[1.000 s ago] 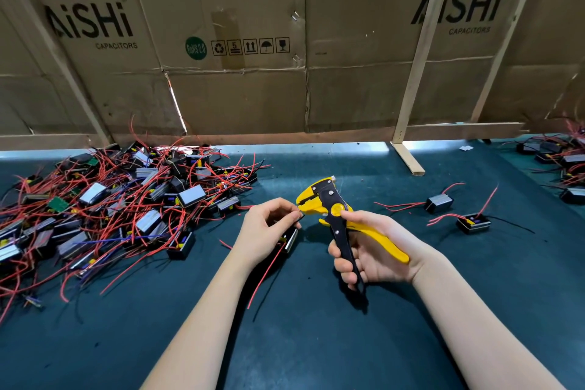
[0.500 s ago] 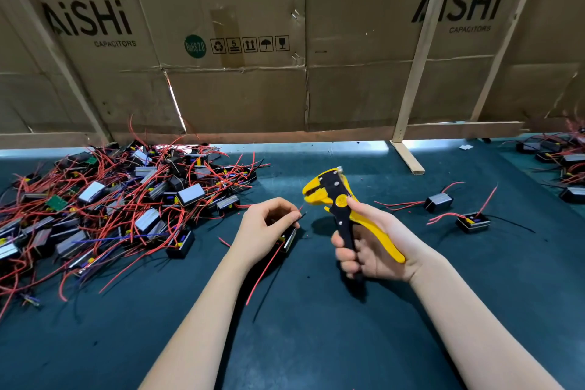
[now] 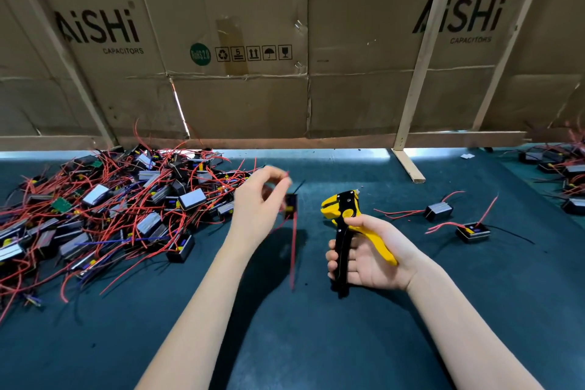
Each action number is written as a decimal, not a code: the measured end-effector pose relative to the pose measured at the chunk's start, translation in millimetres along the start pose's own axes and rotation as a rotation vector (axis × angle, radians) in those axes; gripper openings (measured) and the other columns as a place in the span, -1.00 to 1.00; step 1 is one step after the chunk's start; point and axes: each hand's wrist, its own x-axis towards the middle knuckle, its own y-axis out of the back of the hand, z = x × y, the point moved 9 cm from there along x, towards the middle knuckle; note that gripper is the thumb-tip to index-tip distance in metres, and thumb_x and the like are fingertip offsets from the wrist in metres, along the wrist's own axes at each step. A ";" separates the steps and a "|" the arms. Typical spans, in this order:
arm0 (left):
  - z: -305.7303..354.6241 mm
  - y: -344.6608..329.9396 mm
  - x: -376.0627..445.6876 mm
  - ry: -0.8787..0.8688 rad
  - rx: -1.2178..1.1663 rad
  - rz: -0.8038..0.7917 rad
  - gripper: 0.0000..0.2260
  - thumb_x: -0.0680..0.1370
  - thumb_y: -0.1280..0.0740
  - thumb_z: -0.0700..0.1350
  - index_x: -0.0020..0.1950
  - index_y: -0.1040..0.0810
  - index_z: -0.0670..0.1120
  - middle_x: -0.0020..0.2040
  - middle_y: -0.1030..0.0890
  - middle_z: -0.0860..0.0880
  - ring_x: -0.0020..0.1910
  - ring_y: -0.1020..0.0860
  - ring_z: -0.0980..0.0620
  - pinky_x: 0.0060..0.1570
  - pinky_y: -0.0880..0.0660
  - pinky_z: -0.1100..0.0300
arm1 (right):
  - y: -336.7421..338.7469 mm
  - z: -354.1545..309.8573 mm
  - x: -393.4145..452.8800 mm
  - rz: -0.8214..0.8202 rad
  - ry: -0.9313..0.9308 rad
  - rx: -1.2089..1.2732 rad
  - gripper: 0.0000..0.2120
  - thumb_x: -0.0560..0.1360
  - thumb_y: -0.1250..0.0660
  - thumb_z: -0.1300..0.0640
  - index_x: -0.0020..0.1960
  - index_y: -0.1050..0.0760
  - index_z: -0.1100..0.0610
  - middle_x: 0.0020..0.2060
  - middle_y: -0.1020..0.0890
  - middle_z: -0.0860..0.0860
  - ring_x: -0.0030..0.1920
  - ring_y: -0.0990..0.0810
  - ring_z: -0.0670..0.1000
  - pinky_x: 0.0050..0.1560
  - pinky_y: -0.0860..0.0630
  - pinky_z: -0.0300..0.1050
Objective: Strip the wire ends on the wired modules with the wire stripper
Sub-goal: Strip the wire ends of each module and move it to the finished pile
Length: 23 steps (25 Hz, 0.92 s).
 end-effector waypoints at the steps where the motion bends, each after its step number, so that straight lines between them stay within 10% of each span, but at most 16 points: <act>1: 24.7 -12.7 8.8 -0.084 0.007 -0.023 -0.95 0.57 -0.35 -0.21 -0.08 -0.57 -0.10 -0.20 -0.60 0.01 -0.27 -0.60 0.02 -0.03 -0.55 0.01 | 0.1 -0.3 0.5 0.002 0.003 0.005 -0.62 0.34 -0.34 0.00 -0.04 -0.46 0.31 -0.22 -0.55 0.23 -0.25 -0.59 0.20 -0.14 -0.61 0.06; 9: 124.9 -176.5 0.4 -0.146 -0.018 -0.655 -0.52 0.60 -0.30 -0.23 0.50 -0.28 -0.15 0.35 -0.47 -0.19 0.26 -0.52 -0.07 0.20 -0.43 0.22 | 5.1 -0.3 0.3 0.031 0.026 0.094 -0.68 0.42 -0.19 0.06 -0.29 -0.54 0.29 -0.39 -0.55 0.18 -0.38 -0.58 0.16 -0.15 -0.55 0.03; 18: 29.3 8.8 -10.0 0.017 0.453 -0.497 -0.96 0.51 -0.42 -0.14 -0.13 -0.63 -0.02 -0.18 -0.66 0.05 -0.14 -0.59 0.10 -0.06 -0.48 0.20 | 4.8 0.3 1.7 0.041 0.017 0.026 -0.63 0.33 -0.31 0.03 -0.04 -0.46 0.31 -0.22 -0.56 0.25 -0.26 -0.60 0.23 -0.12 -0.59 0.09; 23: -46.7 135.5 -41.8 0.666 1.073 -0.261 -0.70 0.39 -0.51 0.09 -0.13 -0.47 -0.04 -0.05 -0.57 -0.06 -0.03 -0.57 -0.10 0.00 -0.53 0.05 | 2.9 -0.7 -1.0 0.049 0.027 0.007 -0.62 0.35 -0.30 0.02 -0.01 -0.45 0.31 -0.22 -0.56 0.24 -0.25 -0.60 0.22 -0.14 -0.60 0.08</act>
